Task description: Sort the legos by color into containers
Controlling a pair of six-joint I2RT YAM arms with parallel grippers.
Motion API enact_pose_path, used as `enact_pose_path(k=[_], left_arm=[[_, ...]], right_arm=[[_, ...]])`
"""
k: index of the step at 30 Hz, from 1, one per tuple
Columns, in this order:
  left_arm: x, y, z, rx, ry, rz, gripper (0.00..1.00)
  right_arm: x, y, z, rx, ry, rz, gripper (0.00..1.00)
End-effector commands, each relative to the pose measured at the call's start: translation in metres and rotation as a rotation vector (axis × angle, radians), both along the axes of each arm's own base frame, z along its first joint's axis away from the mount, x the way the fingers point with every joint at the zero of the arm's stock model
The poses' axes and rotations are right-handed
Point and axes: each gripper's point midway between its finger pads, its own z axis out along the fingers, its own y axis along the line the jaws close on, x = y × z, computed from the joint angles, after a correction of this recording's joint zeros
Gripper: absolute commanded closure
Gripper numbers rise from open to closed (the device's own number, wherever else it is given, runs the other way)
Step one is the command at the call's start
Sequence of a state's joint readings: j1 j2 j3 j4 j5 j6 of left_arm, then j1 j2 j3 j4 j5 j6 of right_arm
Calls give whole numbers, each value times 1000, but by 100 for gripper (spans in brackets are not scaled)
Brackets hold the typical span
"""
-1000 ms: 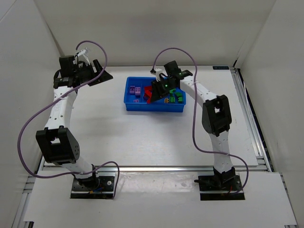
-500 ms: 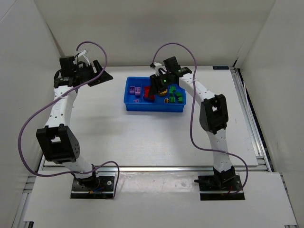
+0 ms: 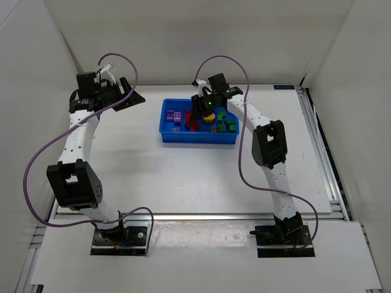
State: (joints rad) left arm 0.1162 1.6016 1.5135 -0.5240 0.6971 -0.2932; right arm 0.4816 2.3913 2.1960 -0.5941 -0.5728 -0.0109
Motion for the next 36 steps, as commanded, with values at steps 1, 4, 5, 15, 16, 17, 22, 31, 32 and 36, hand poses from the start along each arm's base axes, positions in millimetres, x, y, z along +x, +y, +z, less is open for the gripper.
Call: enact_pose_path(k=[1, 4, 5, 15, 16, 17, 22, 31, 32, 36], left_arm=[[-1, 0, 15, -10, -35, -11, 25], [-1, -1, 14, -14, -30, -14, 25], [-1, -1, 14, -15, -27, -12, 25], [-1, -1, 9, -21, -15, -13, 25], [0, -2, 9, -22, -14, -14, 25], [0, -2, 10, -24, -15, -12, 25], [-3, -7, 15, -1, -44, -35, 25], [-31, -25, -16, 40, 84, -120, 17], [-36, -24, -28, 59, 101, -130, 1], [-48, -11, -60, 185, 127, -107, 1]], right_arm=[[17, 2, 9, 8, -67, -11, 95], [24, 3, 7, 2, -82, -23, 95], [26, 3, 8, 3, -83, -28, 95], [44, 3, 19, -2, -123, -108, 23], [46, 2, 20, -3, -132, -116, 20], [48, 3, 30, 15, -157, -117, 19], [42, 11, 63, 88, -191, -90, 15], [7, -31, 185, 36, -520, -75, 12], [7, -46, 183, 0, -516, -95, 12], [-6, -144, 183, -115, -464, -218, 11]])
